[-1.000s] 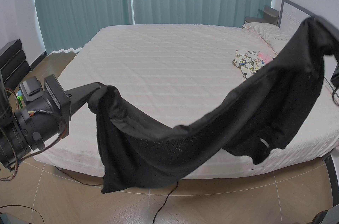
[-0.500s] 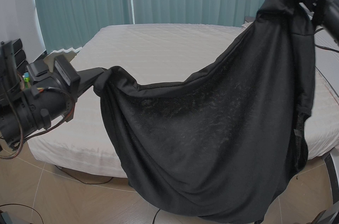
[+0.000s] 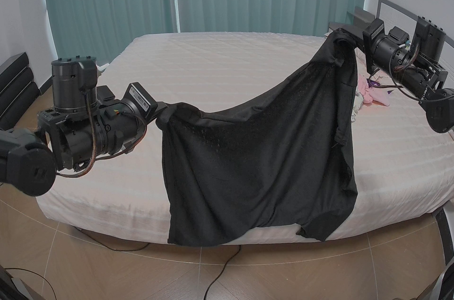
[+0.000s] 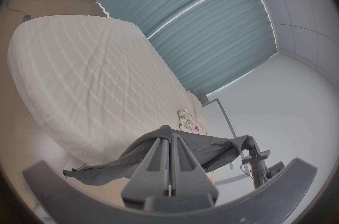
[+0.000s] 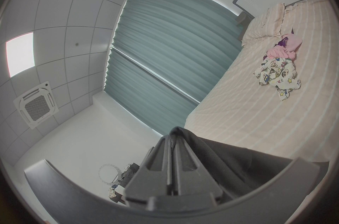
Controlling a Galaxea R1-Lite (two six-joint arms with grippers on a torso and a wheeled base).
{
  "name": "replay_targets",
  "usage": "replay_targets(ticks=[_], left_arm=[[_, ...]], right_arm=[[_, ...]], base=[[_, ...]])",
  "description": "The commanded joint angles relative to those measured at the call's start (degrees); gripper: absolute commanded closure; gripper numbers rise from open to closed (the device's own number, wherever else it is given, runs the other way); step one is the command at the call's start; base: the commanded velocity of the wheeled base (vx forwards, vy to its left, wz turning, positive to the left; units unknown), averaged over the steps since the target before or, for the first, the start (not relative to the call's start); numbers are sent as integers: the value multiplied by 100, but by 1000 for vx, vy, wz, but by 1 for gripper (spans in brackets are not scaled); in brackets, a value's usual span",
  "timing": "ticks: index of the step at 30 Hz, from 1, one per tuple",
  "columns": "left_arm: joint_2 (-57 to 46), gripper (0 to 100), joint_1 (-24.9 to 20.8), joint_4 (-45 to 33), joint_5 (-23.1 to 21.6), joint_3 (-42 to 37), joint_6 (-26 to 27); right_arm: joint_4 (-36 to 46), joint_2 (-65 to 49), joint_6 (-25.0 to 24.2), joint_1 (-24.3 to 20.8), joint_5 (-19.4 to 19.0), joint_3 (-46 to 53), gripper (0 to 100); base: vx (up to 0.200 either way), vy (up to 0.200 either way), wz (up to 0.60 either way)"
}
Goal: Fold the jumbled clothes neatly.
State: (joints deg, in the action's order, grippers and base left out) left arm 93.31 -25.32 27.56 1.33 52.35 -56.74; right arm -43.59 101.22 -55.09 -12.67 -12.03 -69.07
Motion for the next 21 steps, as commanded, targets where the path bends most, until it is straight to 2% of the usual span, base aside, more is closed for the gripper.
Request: replay_targets(ticks=[1,11,21], left_arm=[[566,100,212,12,-27,390,5],[1207,100,405,-40,-27,1085,13],[1814,100,528,-49,-27,1331,22]], right_arm=[[-9,355,7,71,8,-89,100],[-26,645,16,317,-1,-256,100],[26,1216,25,353,-1,-1073,100]], base=[[200,0,0],[200,0,0],[200,0,0]])
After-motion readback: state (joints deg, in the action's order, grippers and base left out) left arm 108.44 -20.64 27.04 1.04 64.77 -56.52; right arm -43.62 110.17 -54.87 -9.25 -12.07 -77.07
